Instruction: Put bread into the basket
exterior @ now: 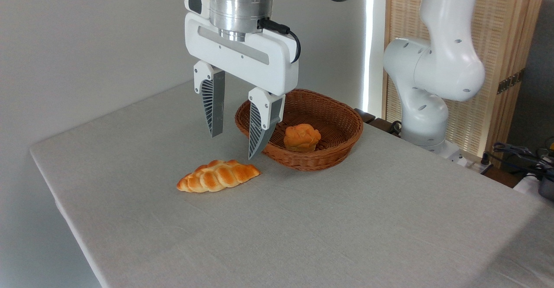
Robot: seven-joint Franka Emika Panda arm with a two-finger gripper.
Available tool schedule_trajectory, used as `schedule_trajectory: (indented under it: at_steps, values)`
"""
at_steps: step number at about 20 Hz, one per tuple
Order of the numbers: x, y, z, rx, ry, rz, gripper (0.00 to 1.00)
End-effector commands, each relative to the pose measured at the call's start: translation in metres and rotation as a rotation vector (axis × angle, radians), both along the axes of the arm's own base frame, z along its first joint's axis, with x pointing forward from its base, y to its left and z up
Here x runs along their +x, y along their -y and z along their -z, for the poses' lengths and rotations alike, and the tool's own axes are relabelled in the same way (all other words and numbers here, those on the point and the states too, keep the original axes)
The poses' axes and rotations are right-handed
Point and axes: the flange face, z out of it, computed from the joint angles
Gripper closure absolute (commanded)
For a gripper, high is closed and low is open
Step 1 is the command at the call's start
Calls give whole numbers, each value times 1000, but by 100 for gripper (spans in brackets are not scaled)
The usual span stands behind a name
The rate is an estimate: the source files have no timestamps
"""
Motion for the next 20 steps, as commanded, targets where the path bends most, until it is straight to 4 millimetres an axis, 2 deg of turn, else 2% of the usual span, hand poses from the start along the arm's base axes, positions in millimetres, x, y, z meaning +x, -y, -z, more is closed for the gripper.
schedule_trajectory:
  at_steps: [1,20]
  values:
    - [-2,3,3,-17,-35,29,0]
    - [-5,6,2,-20,-56,42,0]
